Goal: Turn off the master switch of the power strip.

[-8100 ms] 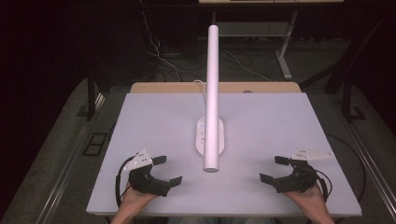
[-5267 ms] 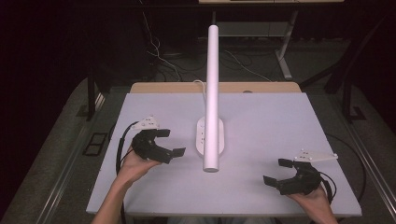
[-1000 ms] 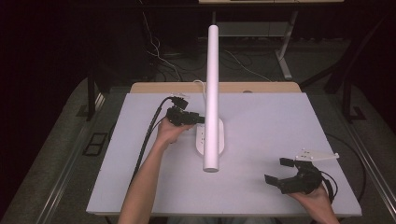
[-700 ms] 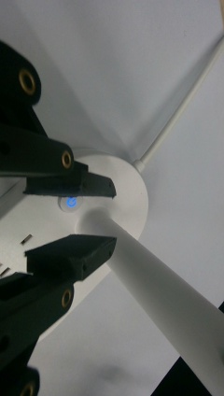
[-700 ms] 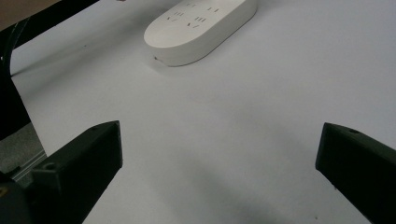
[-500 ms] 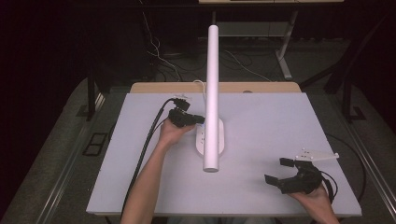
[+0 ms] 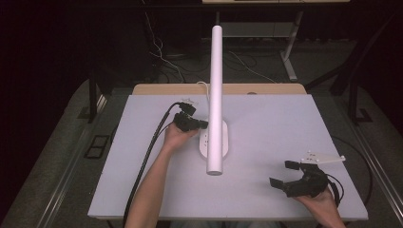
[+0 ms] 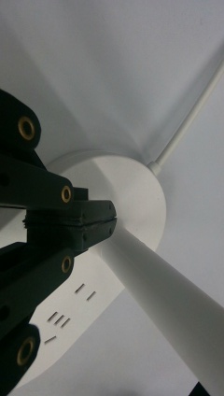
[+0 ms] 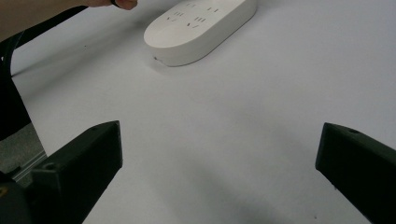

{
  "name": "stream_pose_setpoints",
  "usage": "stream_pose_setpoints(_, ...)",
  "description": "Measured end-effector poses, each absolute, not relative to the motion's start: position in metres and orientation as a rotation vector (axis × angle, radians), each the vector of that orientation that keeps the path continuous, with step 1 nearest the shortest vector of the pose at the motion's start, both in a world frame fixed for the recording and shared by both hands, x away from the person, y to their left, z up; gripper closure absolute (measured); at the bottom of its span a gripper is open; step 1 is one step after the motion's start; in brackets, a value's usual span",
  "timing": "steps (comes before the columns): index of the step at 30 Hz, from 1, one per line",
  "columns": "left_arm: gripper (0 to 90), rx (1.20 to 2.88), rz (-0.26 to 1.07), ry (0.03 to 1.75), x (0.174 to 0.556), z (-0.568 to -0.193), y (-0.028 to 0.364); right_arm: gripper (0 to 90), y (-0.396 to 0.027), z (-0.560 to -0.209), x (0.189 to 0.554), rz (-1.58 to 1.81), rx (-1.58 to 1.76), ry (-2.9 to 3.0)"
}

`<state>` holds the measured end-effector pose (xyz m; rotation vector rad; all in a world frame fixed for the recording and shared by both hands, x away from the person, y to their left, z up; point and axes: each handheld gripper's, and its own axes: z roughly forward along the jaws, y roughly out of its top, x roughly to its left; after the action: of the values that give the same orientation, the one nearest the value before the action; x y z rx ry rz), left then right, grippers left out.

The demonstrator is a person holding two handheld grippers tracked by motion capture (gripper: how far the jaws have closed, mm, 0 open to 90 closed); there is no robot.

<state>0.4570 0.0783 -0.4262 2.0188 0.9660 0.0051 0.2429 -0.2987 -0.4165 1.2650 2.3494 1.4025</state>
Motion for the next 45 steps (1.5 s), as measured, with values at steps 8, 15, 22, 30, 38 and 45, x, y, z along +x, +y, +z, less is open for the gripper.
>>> stream_pose_setpoints(8, 89.7, 1.994, -0.023, 1.006, 0.4595, -0.4295, 0.0804, 0.0, -0.2989, -0.4168, 0.2432, 1.404, 1.251, 2.351)
stream_pose_setpoints(15, 89.9, 1.98, -0.041, 1.023, 0.4605, -0.4305, 0.0817, 0.0, -0.2993, -0.4162, 0.2427, 1.405, 1.256, 2.348)
stream_pose_setpoints(22, 90.0, 1.966, -0.063, 1.046, 0.4616, -0.4314, 0.0837, 0.0, -0.2995, -0.4156, 0.2417, 1.406, 1.263, 2.344)
stream_pose_setpoints(30, 90.0, 1.971, -0.064, 1.06, 0.4621, -0.4303, 0.0821, 0.0, -0.2991, -0.4164, 0.2428, 1.394, 1.253, 2.35)
stream_pose_setpoints(38, 90.0, 2.004, -0.016, 1.063, 0.4591, -0.4283, 0.0771, 0.0, -0.2999, -0.4152, 0.2417, 1.398, 1.257, 2.342)
stream_pose_setpoints(45, 90.0, 2.001, -0.014, 1.061, 0.4588, -0.4281, 0.0773, 0.0, -0.3012, -0.4152, 0.2425, 1.404, 1.258, 2.334)
